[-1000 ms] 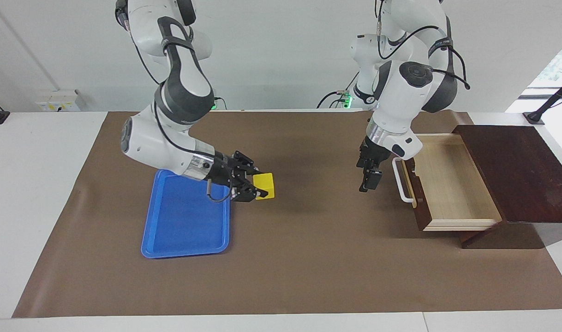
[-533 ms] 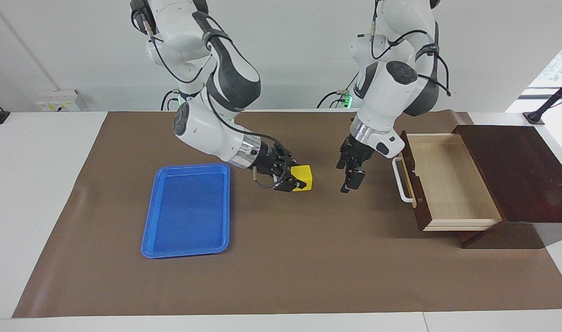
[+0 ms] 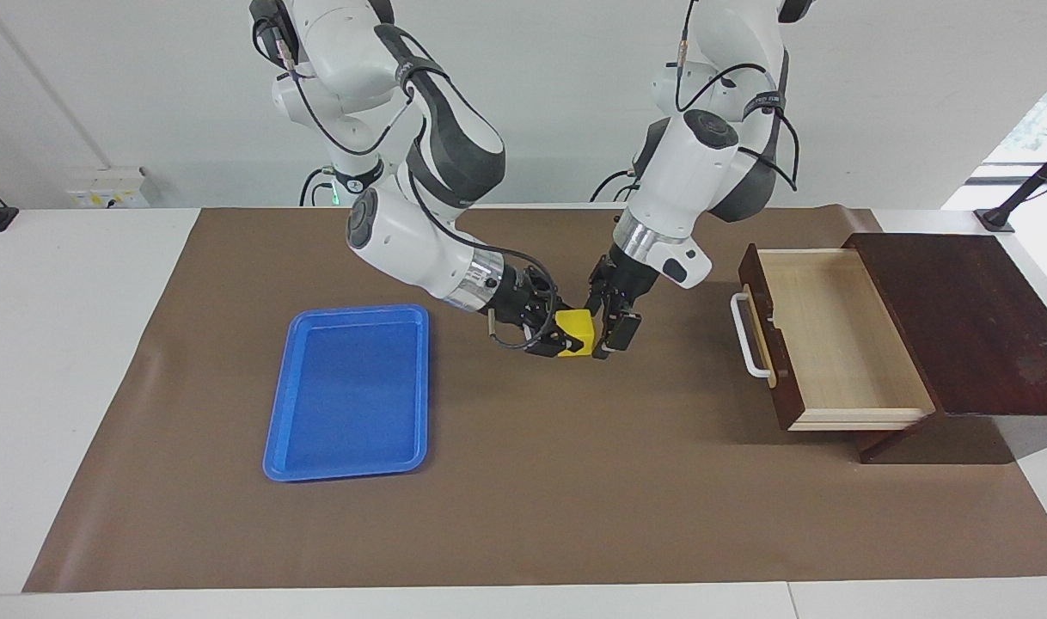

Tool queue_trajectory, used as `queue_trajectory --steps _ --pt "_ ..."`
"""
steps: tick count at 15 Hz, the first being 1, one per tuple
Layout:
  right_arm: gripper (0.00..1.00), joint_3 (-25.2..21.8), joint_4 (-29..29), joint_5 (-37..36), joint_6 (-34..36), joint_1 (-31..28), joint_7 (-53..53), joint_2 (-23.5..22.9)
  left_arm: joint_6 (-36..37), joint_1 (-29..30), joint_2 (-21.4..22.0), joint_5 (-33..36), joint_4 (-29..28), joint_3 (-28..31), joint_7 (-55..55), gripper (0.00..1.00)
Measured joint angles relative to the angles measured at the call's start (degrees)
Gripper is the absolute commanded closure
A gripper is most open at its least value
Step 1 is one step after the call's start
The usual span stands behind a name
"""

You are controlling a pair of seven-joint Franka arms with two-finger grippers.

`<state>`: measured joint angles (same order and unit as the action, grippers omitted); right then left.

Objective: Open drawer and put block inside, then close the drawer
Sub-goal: 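Carry the block toward the left gripper while the left gripper reaches it, then grasp the block with the left gripper while the right gripper holds it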

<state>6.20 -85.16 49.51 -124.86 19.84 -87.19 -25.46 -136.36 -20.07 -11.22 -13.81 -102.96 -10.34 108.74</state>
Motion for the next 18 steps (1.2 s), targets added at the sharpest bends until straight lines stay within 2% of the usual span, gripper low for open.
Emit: queue_trajectory --steps 3,5,6,12,15,18 --pt "1.0 -0.05 0.0 0.03 0.0 -0.11 0.0 0.0 -2.22 0.0 -0.43 -0.63 -0.03 0.0 0.39 0.0" --pt "1.0 -0.05 0.0 0.03 0.0 -0.19 0.0 0.0 -2.83 0.0 -0.56 -0.7 -0.03 -0.02 0.77 0.21" --pt "1.0 -0.05 0.0 0.03 0.0 -0.22 0.0 0.0 -2.97 0.0 -0.6 -0.71 -0.03 -0.02 0.89 0.26" --pt "1.0 -0.05 0.0 0.06 0.01 -0.23 0.0 0.0 -3.2 -0.93 -0.66 -0.71 -0.04 -0.17 1.02 0.27" --pt "1.0 -0.09 -0.14 1.17 0.32 -0.25 0.0 0.02 -3.59 -1.24 -0.67 -0.71 -0.03 0.0 0.92 0.63" --pt "1.0 -0.09 -0.16 1.21 0.29 -0.23 0.21 0.05 -3.43 -1.25 -0.71 -0.72 -0.05 0.03 0.78 0.91"
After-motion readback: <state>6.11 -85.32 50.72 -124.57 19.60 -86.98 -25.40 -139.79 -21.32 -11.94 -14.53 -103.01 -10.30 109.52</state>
